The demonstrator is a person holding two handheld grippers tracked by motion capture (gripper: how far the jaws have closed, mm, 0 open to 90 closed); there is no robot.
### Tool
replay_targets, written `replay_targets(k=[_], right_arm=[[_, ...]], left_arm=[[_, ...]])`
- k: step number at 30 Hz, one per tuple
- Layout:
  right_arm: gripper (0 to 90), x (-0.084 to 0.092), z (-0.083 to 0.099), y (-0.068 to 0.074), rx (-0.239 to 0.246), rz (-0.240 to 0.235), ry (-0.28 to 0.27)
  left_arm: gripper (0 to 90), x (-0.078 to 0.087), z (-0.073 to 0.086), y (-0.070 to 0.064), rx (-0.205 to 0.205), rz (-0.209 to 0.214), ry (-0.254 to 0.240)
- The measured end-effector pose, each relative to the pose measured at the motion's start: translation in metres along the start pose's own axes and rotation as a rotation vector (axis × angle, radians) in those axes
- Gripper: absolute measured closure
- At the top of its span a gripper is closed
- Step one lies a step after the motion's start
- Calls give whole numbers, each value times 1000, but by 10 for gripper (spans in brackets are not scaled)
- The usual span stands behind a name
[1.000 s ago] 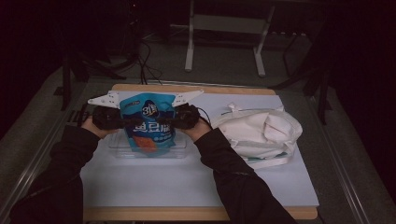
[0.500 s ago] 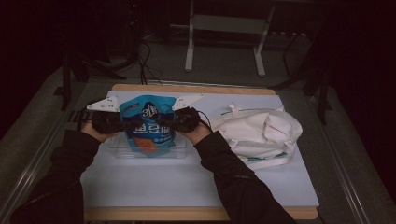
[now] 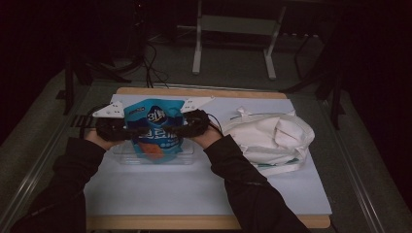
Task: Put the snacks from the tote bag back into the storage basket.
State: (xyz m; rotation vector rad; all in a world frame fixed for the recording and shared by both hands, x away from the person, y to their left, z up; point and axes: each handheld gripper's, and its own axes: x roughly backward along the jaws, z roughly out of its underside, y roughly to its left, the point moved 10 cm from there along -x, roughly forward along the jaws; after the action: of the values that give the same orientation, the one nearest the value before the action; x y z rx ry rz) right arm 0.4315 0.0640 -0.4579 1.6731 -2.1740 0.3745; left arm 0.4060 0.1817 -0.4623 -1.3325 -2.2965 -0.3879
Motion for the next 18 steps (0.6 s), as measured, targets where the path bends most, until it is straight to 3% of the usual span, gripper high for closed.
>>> replay_targets(k=[4, 6, 8, 10, 11, 12, 14, 18], right_arm=[[311, 2, 1, -3, -23, 17, 7], [228, 3, 2, -2, -45, 2, 15], [140, 4, 2, -6, -62, 25, 7], [139, 6, 3, -9, -41, 59, 6], [139, 8, 3, -9, -45, 55, 0], [139, 9, 2, -8, -47, 43, -8], [141, 13, 1, -9, -46, 52, -11], [146, 19, -1, -9, -67, 63, -10]], left_arm=[[437, 0, -2, -1, 42, -2, 4], [333, 0, -2, 1, 55, -22, 2], [253, -1, -3, 1, 76, -24, -4], [130, 0, -1, 1, 76, -14, -1], [108, 0, 0, 3, 82, -42, 0], [105, 0, 1, 4, 85, -53, 4], [14, 0, 3, 3, 98, -58, 9], [12, 1, 8, 3, 116, -99, 19]])
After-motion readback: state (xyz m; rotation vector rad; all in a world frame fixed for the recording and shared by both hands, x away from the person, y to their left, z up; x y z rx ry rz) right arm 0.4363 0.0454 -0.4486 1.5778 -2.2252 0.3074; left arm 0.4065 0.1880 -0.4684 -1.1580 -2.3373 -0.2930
